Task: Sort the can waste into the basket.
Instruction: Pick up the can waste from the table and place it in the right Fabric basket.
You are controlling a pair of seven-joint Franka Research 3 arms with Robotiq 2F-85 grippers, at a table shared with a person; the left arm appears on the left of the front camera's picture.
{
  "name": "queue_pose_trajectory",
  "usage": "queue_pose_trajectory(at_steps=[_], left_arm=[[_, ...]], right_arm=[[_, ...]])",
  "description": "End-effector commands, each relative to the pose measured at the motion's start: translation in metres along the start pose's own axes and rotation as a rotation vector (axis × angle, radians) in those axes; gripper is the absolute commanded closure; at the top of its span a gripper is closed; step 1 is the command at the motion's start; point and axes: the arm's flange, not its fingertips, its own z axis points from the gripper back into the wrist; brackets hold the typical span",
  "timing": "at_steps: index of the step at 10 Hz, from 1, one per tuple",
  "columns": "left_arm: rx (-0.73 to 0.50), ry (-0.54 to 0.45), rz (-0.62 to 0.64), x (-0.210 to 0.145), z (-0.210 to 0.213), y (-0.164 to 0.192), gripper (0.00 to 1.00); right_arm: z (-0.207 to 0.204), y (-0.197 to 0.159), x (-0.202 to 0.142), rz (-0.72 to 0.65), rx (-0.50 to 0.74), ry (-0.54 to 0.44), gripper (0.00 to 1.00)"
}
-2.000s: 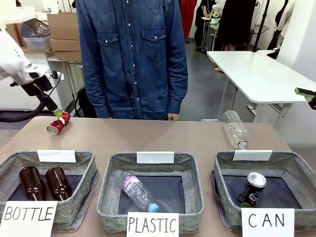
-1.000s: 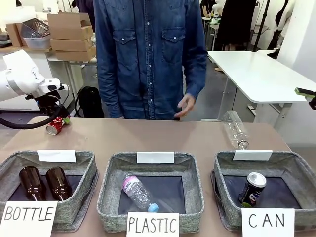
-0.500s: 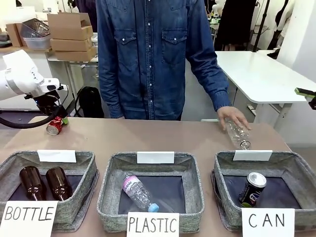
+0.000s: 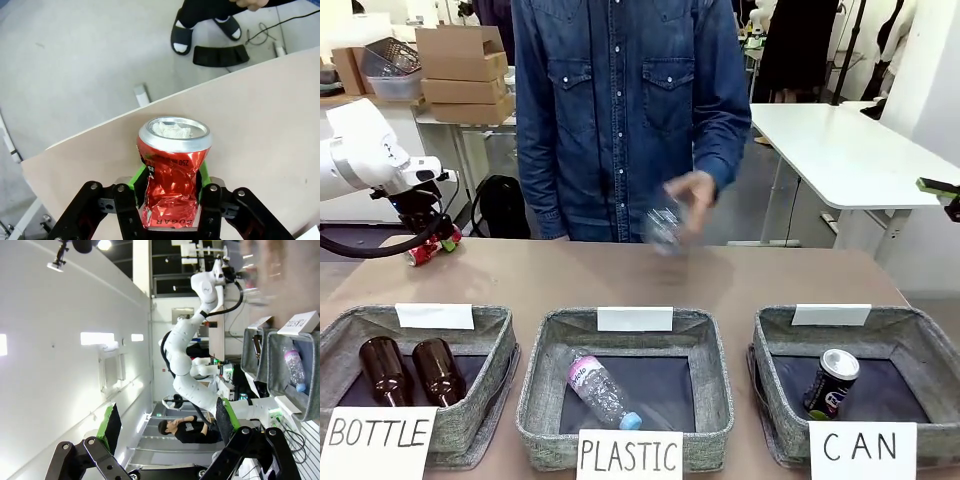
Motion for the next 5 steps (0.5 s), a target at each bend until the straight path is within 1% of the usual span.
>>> queue_pose_trajectory(at_steps=[1, 5], left_arm=[[0.014, 0.012, 0.016, 0.003, 0.002, -0.003, 1.00], [0.019, -0.007, 0.049, -0.004, 0.010, 0.008, 1.00]], right_arm=[[0.000, 0.000, -0.002, 0.007, -0.004, 0.000, 0.00], [0.000, 0.000, -0.002, 0.007, -0.004, 0.000, 0.00]])
